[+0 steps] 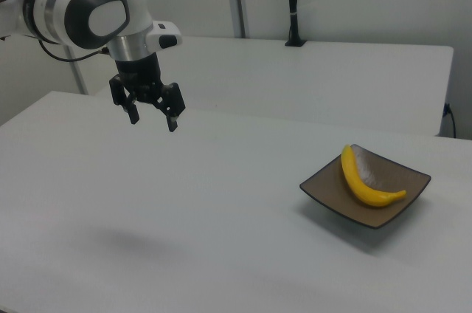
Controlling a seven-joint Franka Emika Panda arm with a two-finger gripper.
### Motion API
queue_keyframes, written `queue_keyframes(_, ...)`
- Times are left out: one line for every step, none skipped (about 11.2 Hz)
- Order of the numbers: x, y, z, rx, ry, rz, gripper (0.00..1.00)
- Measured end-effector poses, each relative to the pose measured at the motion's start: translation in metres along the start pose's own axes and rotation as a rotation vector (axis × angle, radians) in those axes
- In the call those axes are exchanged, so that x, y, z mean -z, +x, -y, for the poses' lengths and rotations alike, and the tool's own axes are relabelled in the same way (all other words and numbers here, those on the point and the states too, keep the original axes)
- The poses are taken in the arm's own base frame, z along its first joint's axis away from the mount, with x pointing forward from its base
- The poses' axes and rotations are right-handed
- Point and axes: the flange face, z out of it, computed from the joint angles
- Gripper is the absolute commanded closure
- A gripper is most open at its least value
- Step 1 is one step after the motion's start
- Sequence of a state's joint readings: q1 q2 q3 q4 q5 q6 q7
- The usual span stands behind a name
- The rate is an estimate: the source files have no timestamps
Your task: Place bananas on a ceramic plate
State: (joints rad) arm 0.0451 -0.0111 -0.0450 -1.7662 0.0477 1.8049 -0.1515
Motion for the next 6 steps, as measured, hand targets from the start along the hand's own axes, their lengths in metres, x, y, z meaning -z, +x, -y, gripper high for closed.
queue_keyframes(-0.0006,-0.0001,0.0003,0.005,-0.012,0.003,0.00)
queue_keyframes(-0.0011,-0.0002,0.0009,0.011,-0.023,0.006,0.00)
queue_keyframes(-0.0012,-0.0001,0.0014,0.013,-0.026,0.006,0.00)
queue_keyframes(-0.0012,0.0000,0.0022,0.015,-0.027,0.007,0.00)
queue_keyframes(-0.0012,0.0000,0.0025,0.015,-0.027,0.007,0.00)
queue_keyframes(-0.0012,0.0000,0.0026,0.016,-0.027,0.007,0.00)
